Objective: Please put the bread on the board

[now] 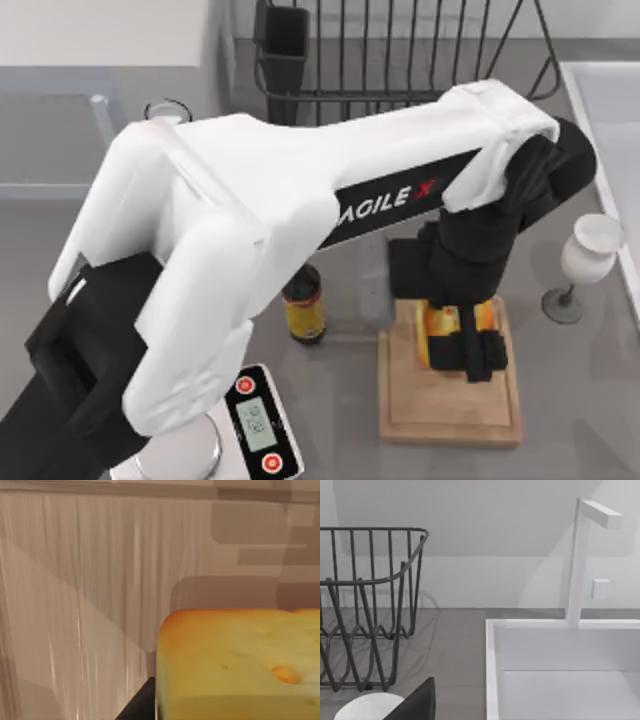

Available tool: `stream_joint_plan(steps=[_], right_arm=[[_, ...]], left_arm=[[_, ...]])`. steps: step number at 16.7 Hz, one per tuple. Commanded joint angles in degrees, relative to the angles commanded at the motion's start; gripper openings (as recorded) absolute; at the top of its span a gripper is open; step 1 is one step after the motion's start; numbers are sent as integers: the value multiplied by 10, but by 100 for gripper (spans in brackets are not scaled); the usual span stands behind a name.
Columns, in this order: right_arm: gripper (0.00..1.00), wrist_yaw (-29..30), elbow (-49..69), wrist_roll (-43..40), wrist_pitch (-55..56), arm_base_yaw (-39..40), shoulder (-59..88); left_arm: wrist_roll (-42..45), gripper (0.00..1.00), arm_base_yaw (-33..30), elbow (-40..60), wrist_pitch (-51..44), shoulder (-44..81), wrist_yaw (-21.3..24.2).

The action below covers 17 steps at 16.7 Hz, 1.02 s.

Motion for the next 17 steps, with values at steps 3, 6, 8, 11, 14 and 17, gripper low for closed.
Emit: stream_joint_plan(steps=[3, 6, 8, 11, 14, 17], right_arm=[[100, 0, 0, 0, 0, 0, 0], [100, 0, 0, 0, 0, 0, 0], [100, 0, 0, 0, 0, 0, 0], [100, 0, 0, 0, 0, 0, 0], [100, 0, 0, 0, 0, 0, 0], [100, 0, 0, 0, 0, 0, 0]], left_arm=[[0, 8, 0, 0, 0, 0, 0], [0, 30, 0, 0, 0, 0, 0], [0, 45, 0, 0, 0, 0, 0], [0, 68, 0, 0, 0, 0, 0], [0, 90, 0, 0, 0, 0, 0], [0, 100, 0, 0, 0, 0, 0]])
